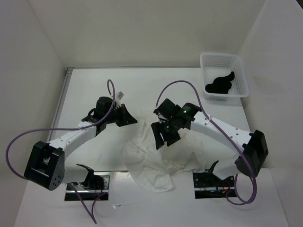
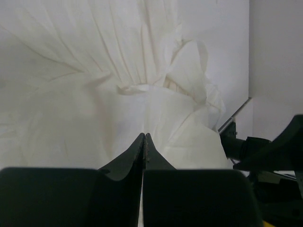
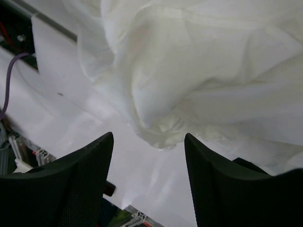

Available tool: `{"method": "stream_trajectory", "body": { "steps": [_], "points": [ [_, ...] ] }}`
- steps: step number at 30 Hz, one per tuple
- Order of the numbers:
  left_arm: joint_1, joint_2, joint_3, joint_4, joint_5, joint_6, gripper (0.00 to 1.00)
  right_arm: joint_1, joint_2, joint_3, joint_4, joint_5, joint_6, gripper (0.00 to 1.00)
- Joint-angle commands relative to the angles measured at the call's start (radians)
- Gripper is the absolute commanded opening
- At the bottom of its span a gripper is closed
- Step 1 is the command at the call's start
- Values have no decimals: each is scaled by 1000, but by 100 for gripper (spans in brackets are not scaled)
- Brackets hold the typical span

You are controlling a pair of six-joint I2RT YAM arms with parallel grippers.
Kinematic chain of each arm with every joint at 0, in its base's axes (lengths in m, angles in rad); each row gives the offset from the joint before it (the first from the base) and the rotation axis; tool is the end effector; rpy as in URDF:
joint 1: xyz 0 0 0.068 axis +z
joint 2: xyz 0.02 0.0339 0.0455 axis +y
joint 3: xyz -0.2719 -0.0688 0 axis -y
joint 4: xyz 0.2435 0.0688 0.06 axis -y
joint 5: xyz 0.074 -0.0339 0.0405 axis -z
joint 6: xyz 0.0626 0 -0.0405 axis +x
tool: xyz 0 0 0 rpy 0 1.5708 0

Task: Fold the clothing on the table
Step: Flatten the skirt out

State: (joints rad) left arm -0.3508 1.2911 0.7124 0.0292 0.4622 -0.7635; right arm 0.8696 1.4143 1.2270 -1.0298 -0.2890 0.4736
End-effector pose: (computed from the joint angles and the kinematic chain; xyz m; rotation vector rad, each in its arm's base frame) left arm 0.2651 -0.1267 0.2240 -0.1712 2.2694 -1.1190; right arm 0.1634 0.2212 0.2700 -0.6600 2.8969 0.6686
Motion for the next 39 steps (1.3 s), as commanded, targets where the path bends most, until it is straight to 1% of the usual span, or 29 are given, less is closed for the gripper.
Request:
{"method": "stream_trajectory", "body": {
  "steps": [1,2,6,8,13,14,15,16,17,18,20,21,22,24,25,26,27,28,30,31,32,33,35,37,38,39],
  "points": [
    [-26,8,47,32,96,32,0,-23,-18,42,-42,115,-7,67],
    [-65,8,59,19,108,42,0,-23,-18,55,-29,151,5,68],
    [-99,8,78,-55,128,75,0,-34,30,55,11,186,29,68],
    [-99,-3,45,-78,128,86,0,-34,43,31,31,186,39,68],
    [-99,-61,-42,-98,125,95,0,-34,93,-32,169,117,39,68],
    [-99,-75,-51,-98,125,95,0,-34,109,-32,184,117,39,62],
    [-99,-85,-60,-98,116,95,0,-34,124,-32,195,117,28,29],
    [-99,-85,-60,-98,107,86,0,-34,136,-32,195,137,28,9],
    [-99,-95,-60,-107,107,86,0,-34,137,-21,195,167,28,0],
    [-99,-95,-60,-107,93,86,0,-49,137,3,151,197,28,0],
    [-99,-104,-48,-117,84,86,0,-81,81,29,88,298,28,0],
    [-99,-104,-48,-117,72,86,0,-142,65,40,48,333,28,0],
    [-99,-104,-39,-117,72,86,0,-176,39,40,-35,418,28,0],
    [-99,-104,-39,-101,61,86,0,-230,9,11,-82,506,54,0],
    [-99,-104,-39,-88,61,86,0,-274,-23,11,-60,467,43,10],
    [-99,-95,-39,-87,61,86,0,-290,-23,11,-59,452,43,21],
    [-99,-82,-39,-77,61,76,0,-302,1,41,-79,452,68,34],
    [-99,-82,-39,-77,73,76,0,-302,21,64,-108,468,80,41],
    [-99,-61,-39,-68,82,76,0,-252,54,136,-108,468,80,54],
    [-99,-61,-28,-68,82,76,0,-197,54,164,-98,459,80,55],
    [-99,-50,-28,-68,82,76,0,-167,70,192,-86,418,80,55],
    [-99,-50,-28,-68,110,76,0,-140,92,242,-85,403,80,55],
    [-109,-29,-28,-68,147,116,0,-68,133,290,-61,366,80,57],
    [-131,-3,-19,-96,148,159,0,-47,162,290,-41,334,69,57],
    [-178,8,-7,-97,148,168,15,-47,185,281,-1,299,57,57],
    [-201,22,4,-97,148,168,49,-47,195,272,20,298,57,57]
  ]
}}
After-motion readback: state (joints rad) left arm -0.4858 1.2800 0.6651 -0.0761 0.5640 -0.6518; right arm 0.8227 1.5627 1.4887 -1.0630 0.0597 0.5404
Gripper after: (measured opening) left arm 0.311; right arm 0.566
